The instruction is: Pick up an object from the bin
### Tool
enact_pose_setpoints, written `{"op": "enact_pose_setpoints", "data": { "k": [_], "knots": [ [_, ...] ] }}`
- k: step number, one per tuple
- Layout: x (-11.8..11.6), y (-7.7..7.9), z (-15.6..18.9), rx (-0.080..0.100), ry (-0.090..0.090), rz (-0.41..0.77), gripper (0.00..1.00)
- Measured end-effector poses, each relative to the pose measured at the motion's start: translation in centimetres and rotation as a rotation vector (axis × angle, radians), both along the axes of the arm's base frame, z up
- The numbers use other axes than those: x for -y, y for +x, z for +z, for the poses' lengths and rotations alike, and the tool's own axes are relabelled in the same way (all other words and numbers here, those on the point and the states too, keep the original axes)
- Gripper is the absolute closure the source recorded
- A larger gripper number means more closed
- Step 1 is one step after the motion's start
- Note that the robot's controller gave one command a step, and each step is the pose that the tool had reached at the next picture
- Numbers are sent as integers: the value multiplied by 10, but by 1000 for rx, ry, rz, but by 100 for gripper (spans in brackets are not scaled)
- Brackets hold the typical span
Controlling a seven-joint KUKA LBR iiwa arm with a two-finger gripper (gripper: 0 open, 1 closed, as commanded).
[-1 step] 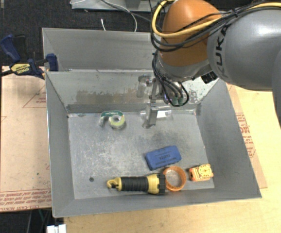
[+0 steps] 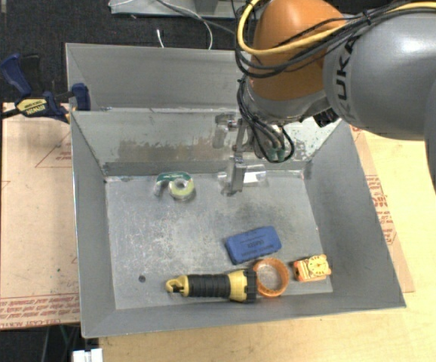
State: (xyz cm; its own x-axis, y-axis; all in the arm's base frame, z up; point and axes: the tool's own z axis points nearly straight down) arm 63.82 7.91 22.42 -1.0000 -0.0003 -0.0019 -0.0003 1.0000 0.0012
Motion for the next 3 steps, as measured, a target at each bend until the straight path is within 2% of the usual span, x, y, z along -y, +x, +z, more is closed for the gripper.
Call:
{"op": "enact_pose_setpoints", "data": {
  "k": [1, 2, 3],
  "knots": [
    [-48, 6, -143, 5, 3, -84, 0],
    [90, -74, -67, 10, -1, -1, 0],
    [-28, -24, -126, -6, 11, -184, 0]
  ]
}}
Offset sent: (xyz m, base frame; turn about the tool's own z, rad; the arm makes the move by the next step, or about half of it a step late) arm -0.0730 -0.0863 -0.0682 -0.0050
